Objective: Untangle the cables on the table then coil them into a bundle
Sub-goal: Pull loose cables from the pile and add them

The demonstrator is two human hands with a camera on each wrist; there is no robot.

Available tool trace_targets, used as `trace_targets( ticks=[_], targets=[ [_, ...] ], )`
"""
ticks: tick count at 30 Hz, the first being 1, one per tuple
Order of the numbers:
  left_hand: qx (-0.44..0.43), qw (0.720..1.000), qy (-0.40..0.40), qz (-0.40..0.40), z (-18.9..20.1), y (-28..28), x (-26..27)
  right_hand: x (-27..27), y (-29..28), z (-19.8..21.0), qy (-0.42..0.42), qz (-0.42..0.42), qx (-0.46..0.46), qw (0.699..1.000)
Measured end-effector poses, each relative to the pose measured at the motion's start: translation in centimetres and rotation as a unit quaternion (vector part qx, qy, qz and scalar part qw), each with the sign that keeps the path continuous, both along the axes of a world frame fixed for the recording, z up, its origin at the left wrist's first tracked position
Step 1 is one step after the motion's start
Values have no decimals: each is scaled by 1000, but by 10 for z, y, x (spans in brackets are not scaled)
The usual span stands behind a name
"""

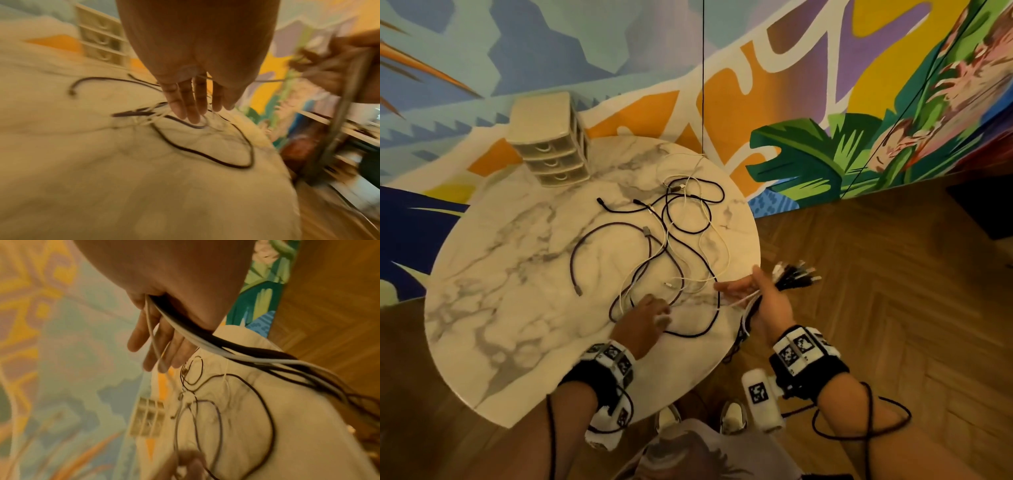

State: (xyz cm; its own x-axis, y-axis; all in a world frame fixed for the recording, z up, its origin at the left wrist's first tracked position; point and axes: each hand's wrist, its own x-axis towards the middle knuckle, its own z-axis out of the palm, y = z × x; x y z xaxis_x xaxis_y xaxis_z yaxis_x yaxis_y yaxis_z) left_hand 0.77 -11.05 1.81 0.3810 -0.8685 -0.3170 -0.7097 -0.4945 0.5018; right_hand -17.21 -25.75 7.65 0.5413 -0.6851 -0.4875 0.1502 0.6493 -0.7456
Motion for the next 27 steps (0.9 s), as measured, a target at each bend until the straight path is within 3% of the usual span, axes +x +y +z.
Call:
trace_targets(
  ticks=[4,7,9,11,12,14,15,17,20,24,27],
  targets=[
    [-22,989,0,149,12,19,49,-16,-29,28,-70,-104,30,992],
    [-90,975,-93,178,57,6,58,-13,-39,37,-91,-114,-19,989],
    [-109,962,-200,150,91,-15,44,-3,-35,44,-62,-93,-69,991],
    [-91,951,-287,65,118,-39,19,10,-22,55,5,-13,-146,989],
    [-80,946,-313,25,128,-48,4,17,-13,62,52,53,-192,979],
    [-56,938,-341,-42,146,-58,-26,28,4,67,143,184,-289,928],
    [-61,935,-346,-53,151,-59,-35,32,10,65,176,215,-316,907],
    [-88,928,-358,-57,149,-58,-47,36,12,58,210,207,-303,906],
    [-138,939,-304,-80,134,-48,-56,34,5,50,215,195,-255,922],
    [-20,993,-105,42,84,-38,-48,32,0,53,162,160,-250,941],
    [48,991,27,125,37,-10,-10,31,-11,54,124,98,-243,957]
  ],
)
